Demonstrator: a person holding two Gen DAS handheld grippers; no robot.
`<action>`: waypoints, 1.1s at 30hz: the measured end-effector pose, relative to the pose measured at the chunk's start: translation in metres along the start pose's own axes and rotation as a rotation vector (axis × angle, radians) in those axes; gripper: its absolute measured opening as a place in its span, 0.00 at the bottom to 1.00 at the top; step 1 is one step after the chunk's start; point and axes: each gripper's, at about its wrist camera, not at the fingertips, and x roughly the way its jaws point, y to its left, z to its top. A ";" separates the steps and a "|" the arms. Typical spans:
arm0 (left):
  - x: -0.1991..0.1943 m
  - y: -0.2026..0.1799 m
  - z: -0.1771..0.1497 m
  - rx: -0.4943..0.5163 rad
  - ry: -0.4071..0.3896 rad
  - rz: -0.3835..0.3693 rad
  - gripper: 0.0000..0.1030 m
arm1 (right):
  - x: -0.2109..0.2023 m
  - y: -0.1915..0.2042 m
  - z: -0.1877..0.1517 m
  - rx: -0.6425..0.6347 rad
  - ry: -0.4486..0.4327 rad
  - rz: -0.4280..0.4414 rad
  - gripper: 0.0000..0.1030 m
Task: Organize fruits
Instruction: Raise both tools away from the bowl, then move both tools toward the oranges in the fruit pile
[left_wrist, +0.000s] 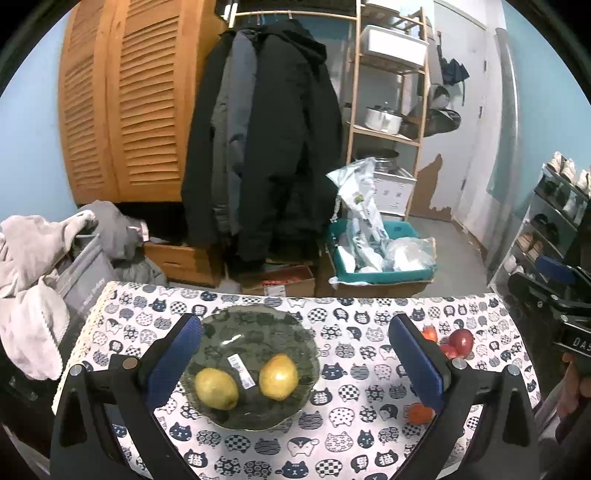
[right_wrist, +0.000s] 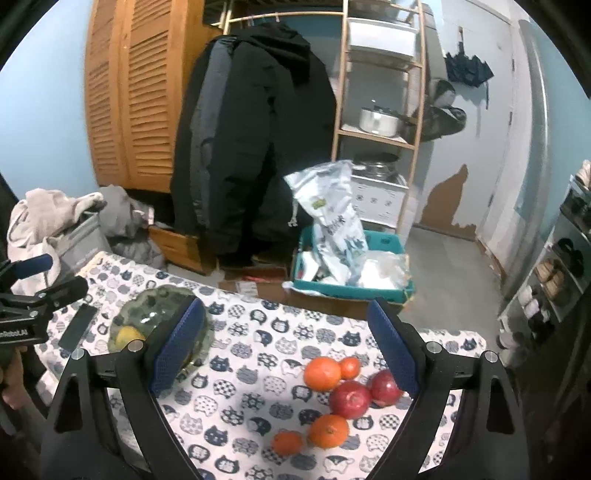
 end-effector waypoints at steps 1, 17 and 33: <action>0.001 -0.003 0.000 0.005 0.002 -0.005 0.99 | -0.001 -0.003 -0.001 0.005 0.001 -0.003 0.87; 0.029 -0.061 -0.002 0.083 0.060 -0.092 0.99 | -0.001 -0.050 -0.025 0.078 0.056 -0.091 0.87; 0.103 -0.100 -0.036 0.163 0.223 -0.081 0.99 | 0.050 -0.073 -0.071 0.106 0.227 -0.138 0.87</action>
